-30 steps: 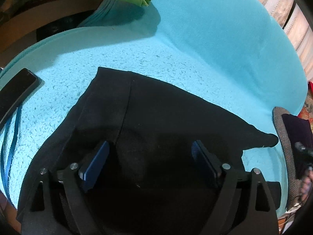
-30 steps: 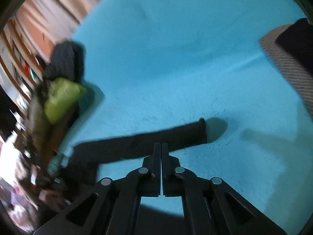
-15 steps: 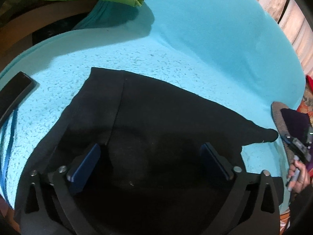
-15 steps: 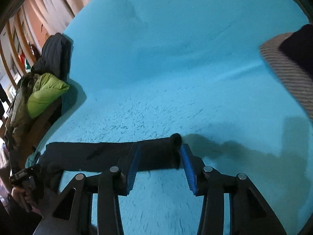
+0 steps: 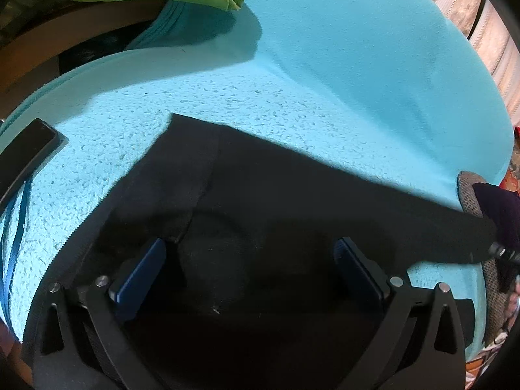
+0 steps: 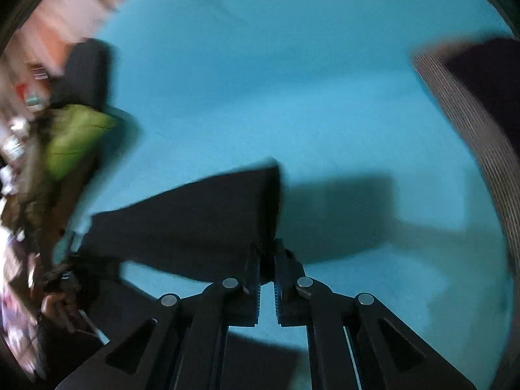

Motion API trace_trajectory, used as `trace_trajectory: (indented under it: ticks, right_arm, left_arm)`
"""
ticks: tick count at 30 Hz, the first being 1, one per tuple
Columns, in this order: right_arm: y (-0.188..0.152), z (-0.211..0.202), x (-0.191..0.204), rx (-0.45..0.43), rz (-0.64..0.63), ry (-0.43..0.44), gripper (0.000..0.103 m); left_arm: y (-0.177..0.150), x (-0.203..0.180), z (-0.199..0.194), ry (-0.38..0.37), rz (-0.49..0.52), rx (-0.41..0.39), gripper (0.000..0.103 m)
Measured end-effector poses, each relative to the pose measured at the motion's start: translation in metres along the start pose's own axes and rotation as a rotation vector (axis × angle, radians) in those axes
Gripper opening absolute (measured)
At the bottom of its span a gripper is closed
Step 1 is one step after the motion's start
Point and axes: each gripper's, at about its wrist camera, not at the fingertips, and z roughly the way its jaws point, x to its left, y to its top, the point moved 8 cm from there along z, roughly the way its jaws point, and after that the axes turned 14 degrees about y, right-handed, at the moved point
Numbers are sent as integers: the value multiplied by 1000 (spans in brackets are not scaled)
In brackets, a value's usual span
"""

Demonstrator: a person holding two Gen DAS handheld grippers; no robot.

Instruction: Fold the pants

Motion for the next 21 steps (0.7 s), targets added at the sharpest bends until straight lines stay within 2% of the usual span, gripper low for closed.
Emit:
trace_trajectory:
  ticks: [1, 2, 3, 4, 5, 6, 8, 10, 11, 13, 14, 15, 16, 17, 18, 21]
  right_arm:
    - [-12, 10, -27, 60, 6, -144, 3]
    - [-19, 11, -49, 83, -18, -320, 8]
    - [-23, 6, -62, 77, -47, -446, 14]
    - [-24, 0, -69, 40, -54, -498, 14]
    - [-26, -13, -69, -50, -26, -496, 16]
    - [-27, -19, -64, -107, -16, -480, 22]
    - [-31, -23, -37, -168, -53, -395, 25]
    - [-35, -14, 3, -171, -114, -251, 25]
    - [-40, -5, 35, -164, -171, -142, 25]
    - [-54, 13, 72, -114, -271, -21, 33]
    - [-65, 28, 75, -50, -298, -48, 33]
    - [-72, 39, 63, -5, -286, -115, 34]
    - [-76, 46, 45, 28, -254, -168, 33]
    - [-78, 53, 14, 42, -187, -249, 38]
    - [-73, 47, 3, -41, -165, -205, 40]
    - [-71, 41, -12, -81, -103, -177, 40]
  left_arm:
    - [0, -1, 0, 7, 3, -1, 103]
    - [-1, 0, 1, 13, 6, -2, 103]
    - [-1, -1, 1, 23, 17, -5, 103]
    - [-2, -1, 1, 27, 20, -6, 103]
    - [-3, -1, 0, 33, 27, -8, 103]
    - [-3, -1, 0, 34, 29, -9, 103]
    - [-2, 0, 1, 32, 30, -8, 103]
    - [-2, 1, 1, 33, 27, -6, 103]
    - [-2, 1, 1, 36, 26, -4, 103]
    - [-2, 0, 1, 40, 28, -2, 103]
    - [-2, -1, 1, 41, 29, 1, 103]
    - [-2, -1, 1, 39, 29, 2, 103]
    - [-2, -1, 1, 35, 28, 5, 103]
    - [-2, -1, 1, 34, 28, 6, 103]
    - [-2, 0, 2, 30, 28, 9, 103]
    - [0, 2, 1, 7, 3, 14, 103]
